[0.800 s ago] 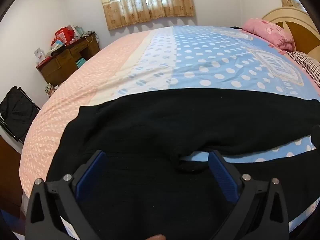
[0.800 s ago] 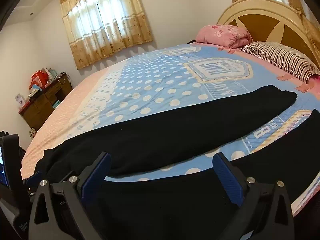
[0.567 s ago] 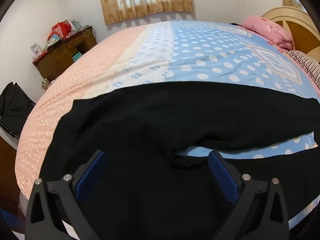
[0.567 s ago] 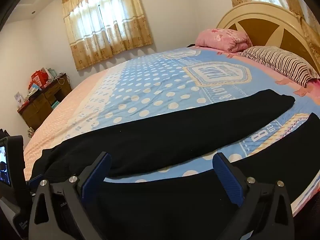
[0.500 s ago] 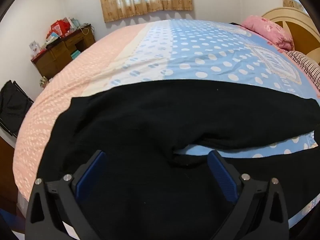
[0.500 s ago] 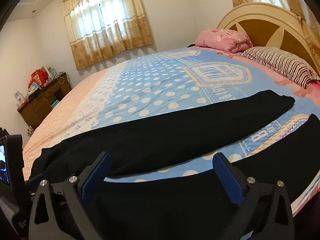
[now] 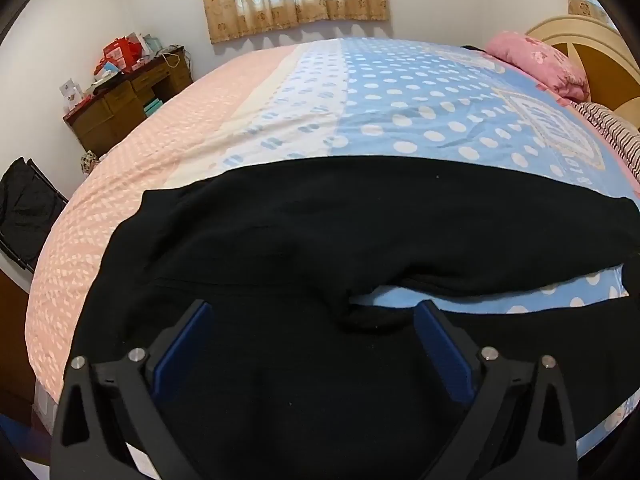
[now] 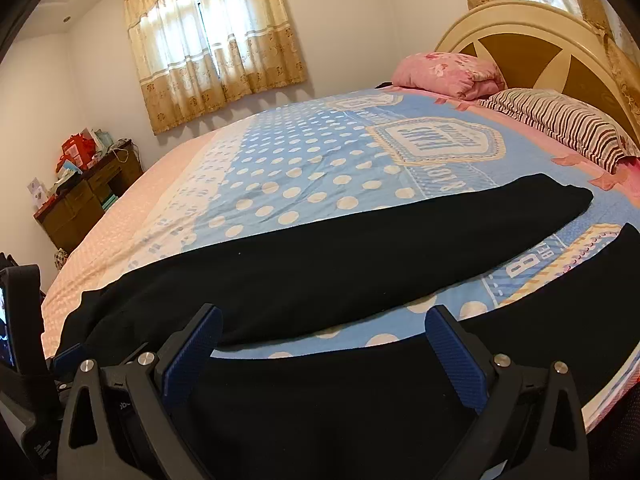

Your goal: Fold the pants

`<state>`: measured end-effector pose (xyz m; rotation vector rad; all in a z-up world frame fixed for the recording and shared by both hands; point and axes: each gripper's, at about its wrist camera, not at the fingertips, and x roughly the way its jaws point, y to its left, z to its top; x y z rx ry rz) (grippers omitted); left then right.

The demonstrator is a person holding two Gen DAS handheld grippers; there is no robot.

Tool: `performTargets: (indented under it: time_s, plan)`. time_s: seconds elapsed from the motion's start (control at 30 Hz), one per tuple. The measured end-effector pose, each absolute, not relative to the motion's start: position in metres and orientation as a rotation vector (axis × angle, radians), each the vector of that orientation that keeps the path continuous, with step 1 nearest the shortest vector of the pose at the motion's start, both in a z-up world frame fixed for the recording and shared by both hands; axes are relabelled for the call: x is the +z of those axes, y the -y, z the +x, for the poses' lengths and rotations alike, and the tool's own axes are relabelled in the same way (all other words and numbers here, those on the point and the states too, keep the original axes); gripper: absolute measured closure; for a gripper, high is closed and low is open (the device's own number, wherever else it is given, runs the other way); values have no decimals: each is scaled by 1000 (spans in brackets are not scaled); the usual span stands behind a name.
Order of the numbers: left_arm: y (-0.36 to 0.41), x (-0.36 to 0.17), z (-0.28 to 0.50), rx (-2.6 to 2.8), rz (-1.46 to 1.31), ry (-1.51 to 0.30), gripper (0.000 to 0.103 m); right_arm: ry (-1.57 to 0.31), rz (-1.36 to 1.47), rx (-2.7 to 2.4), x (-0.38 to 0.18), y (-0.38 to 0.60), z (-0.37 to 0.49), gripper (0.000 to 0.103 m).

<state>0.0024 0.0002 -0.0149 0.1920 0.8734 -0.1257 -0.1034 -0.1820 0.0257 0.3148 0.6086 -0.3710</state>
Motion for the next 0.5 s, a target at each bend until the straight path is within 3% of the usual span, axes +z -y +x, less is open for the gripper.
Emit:
performTargets:
  time_s: [0.5]
  plan:
    - [1, -12, 1, -129, 190, -878, 1, -618, 320, -371, 23, 180, -102, 1]
